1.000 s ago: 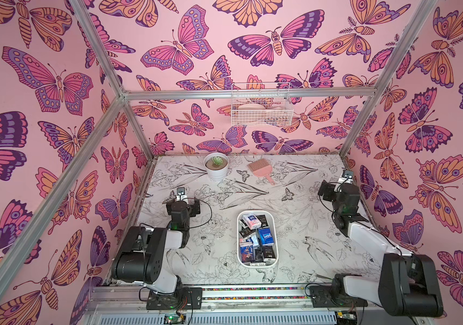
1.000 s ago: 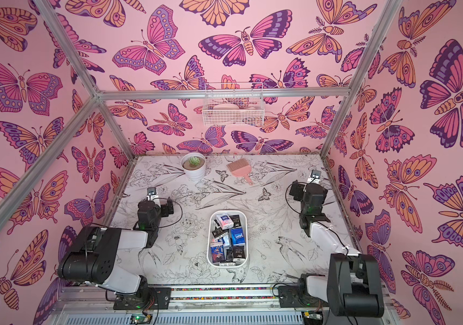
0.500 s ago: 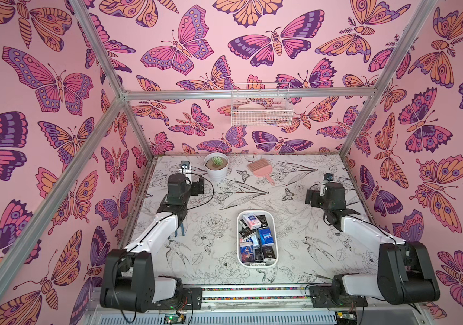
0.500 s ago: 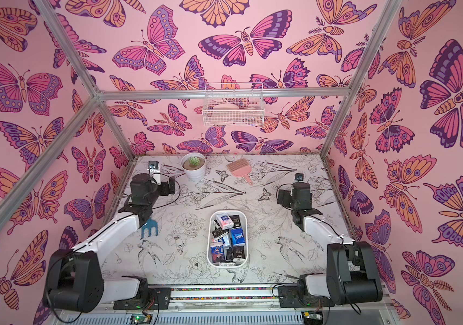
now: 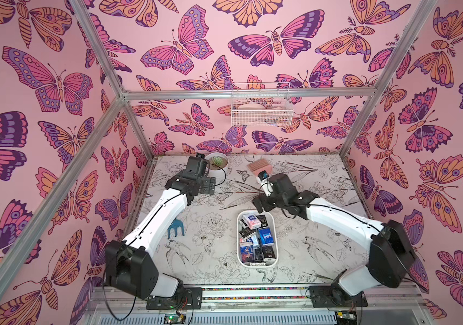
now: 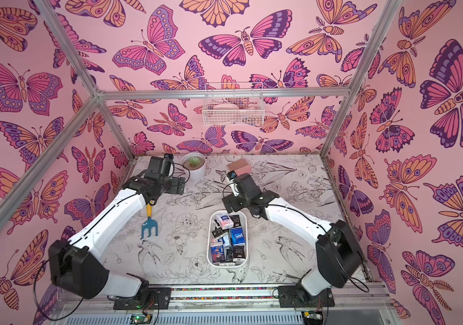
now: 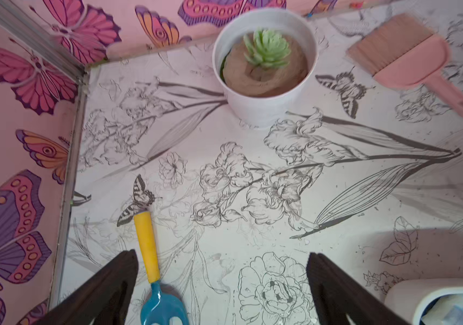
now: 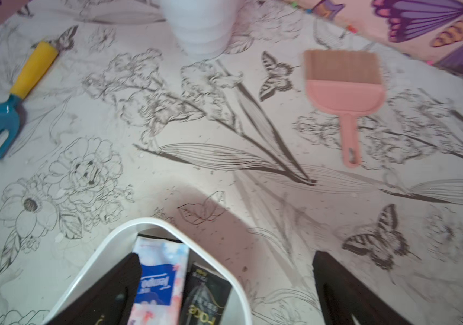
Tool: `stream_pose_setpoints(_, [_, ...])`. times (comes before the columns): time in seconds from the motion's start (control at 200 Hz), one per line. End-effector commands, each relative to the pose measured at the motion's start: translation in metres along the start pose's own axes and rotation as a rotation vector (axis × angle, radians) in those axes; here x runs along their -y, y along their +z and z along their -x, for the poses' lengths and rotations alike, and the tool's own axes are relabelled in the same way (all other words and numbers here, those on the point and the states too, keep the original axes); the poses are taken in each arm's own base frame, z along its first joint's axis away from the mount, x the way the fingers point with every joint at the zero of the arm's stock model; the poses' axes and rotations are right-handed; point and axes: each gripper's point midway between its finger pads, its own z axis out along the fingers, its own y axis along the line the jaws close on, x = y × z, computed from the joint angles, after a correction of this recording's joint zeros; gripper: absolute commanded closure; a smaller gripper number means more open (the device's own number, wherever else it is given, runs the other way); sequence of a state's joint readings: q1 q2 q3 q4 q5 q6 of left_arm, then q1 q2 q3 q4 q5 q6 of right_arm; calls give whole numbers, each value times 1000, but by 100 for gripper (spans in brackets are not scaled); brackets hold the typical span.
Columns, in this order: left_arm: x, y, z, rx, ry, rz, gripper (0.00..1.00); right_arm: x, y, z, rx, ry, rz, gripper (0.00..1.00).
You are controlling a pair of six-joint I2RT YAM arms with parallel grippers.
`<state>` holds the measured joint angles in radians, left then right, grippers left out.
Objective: Take the pocket tissues out of the storage box
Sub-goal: Pick up the pocket tissues from the storage box.
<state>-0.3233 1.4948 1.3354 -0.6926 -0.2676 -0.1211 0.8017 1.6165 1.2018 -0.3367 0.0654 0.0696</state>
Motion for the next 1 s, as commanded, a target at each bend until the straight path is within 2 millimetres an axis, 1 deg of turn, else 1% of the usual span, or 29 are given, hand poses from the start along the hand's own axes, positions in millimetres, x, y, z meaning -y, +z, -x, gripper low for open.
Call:
stream_pose_setpoints(0.0, [-2,-1,-49,-218,-65,20,0,-13,12,-32,-189,-111,-55,0])
stream_pose_setpoints(0.055, [-2,-1,-52,-220,-85,22,0,-21,16,-35,-223,-145,-55,0])
stream_pose_setpoints(0.15, [-5,-2,-57,-224,-100,41,0,-27,20,-41,-260,-167,-56,1])
stream_pose_setpoints(0.265, [-7,-4,-62,-228,-112,50,0,-37,19,-44,-267,-171,-32,2])
stream_pose_setpoints(0.406, [-7,-6,-64,-231,-125,49,0,-48,21,-56,-313,-173,-1,5])
stream_pose_setpoints(0.591, [-10,-13,-64,-218,-132,50,0,-55,35,-72,-356,-144,35,13])
stream_pose_setpoints(0.761, [-10,-18,-64,-209,-136,46,0,-58,44,-74,-360,-123,40,16])
stream_pose_setpoints(0.881, [-9,-25,-61,-193,-142,32,0,-57,47,-79,-379,-125,30,22])
stream_pose_setpoints(0.996, [-10,-29,-59,-182,-146,27,0,-55,46,-81,-385,-123,24,36])
